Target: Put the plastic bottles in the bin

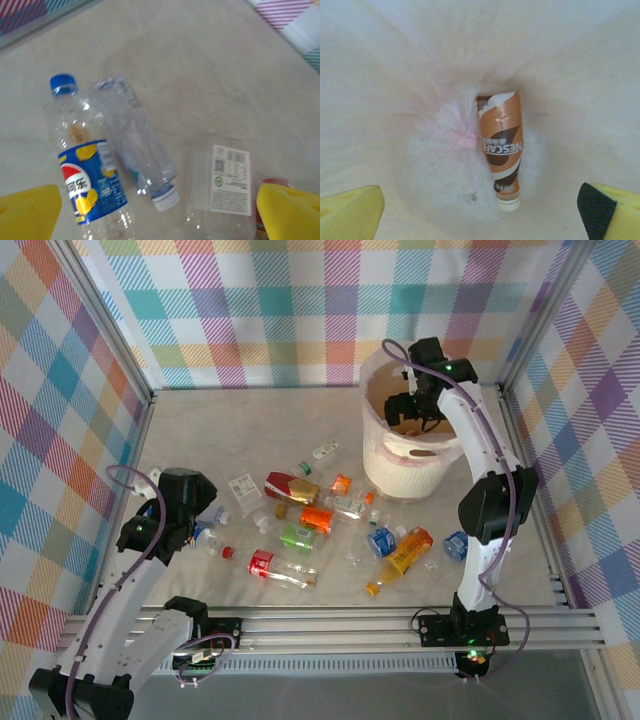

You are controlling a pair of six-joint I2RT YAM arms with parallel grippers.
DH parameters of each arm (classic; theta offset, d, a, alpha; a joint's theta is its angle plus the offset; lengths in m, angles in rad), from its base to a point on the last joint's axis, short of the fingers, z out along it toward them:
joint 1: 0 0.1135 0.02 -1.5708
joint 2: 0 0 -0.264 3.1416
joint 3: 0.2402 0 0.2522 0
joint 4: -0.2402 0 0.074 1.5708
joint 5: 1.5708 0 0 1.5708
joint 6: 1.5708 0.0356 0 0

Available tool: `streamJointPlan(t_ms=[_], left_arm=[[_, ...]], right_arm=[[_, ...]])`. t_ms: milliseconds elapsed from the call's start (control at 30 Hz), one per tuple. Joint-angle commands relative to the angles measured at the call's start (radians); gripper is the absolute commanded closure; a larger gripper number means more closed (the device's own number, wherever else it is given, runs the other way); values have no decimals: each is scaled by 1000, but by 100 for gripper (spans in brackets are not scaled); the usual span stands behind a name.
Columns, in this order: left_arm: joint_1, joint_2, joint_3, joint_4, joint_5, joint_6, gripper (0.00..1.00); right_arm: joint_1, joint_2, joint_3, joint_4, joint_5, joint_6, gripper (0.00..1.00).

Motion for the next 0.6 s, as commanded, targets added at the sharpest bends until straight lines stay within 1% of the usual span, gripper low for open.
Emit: streamJointPlan(t_ms=[0,100,167,400,567], left_arm=[[68,-42,-70,-18,105,-70,0],[153,-40,-140,26,225,-79,0],[196,-31,-181,45,276,-91,0],[290,-2,-298,136,350,-129,0],[313,68,-327,195,387,-125,1]], right_arm=[[-3,-82,-5,39,-15,12,0],[-4,-123,-15,63,-14,23,0],[-4,-155,-32,84,-11,35,0],[-4,-286,-170,213,-55,68,0],[-3,-355,-250,289,-64,82,0]])
